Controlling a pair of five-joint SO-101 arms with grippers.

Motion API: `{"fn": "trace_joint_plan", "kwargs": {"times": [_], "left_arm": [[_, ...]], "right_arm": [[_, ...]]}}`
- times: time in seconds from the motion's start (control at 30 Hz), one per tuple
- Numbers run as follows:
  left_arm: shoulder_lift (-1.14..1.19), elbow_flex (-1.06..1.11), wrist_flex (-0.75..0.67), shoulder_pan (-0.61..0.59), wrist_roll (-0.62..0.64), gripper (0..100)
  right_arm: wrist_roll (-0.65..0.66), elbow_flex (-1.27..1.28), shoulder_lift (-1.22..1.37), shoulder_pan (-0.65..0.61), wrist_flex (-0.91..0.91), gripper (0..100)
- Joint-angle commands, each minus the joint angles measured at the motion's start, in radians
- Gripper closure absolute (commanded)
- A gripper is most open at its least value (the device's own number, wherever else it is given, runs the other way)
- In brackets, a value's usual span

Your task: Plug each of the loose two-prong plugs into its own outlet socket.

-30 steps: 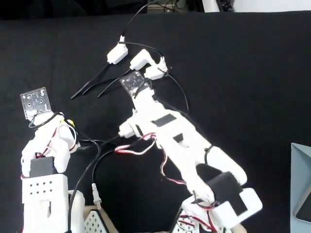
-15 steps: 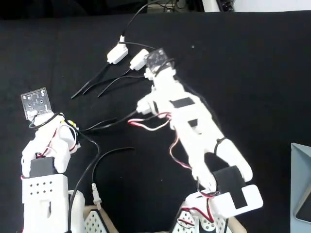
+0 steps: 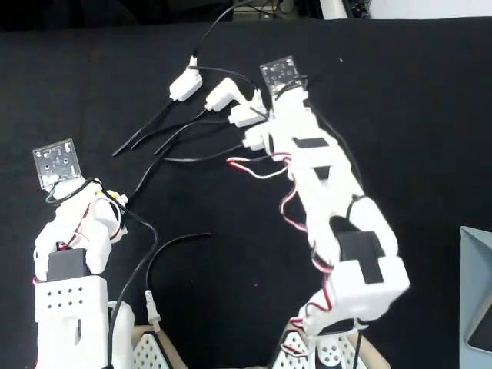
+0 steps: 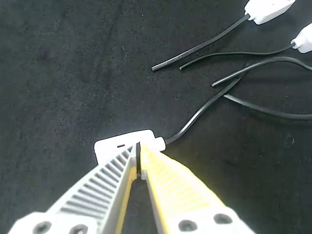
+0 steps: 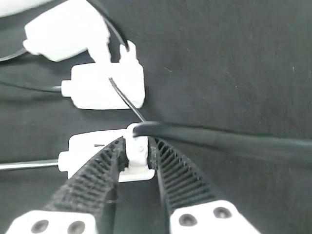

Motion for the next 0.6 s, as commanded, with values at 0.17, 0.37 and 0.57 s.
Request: {"fn": "trace_joint_plan", "kwargs": {"times": [0.17, 0.37, 0.57], "left_arm": [[-0.012, 0.001, -0.021, -0.001, 0.0, 97], [-0.012, 0.001, -0.021, -0.001, 0.0, 97], [-0.012, 0.001, -0.02, -0.001, 0.0, 97]], "right_arm": [[-0.078, -0.082, 0.004, 0.074, 0.011, 88.8], [-0.077, -0.156, -0.013, 0.071, 0.262, 73.7], [-0.08, -0.226, -0.202, 0.034, 0.577, 72.6]]}}
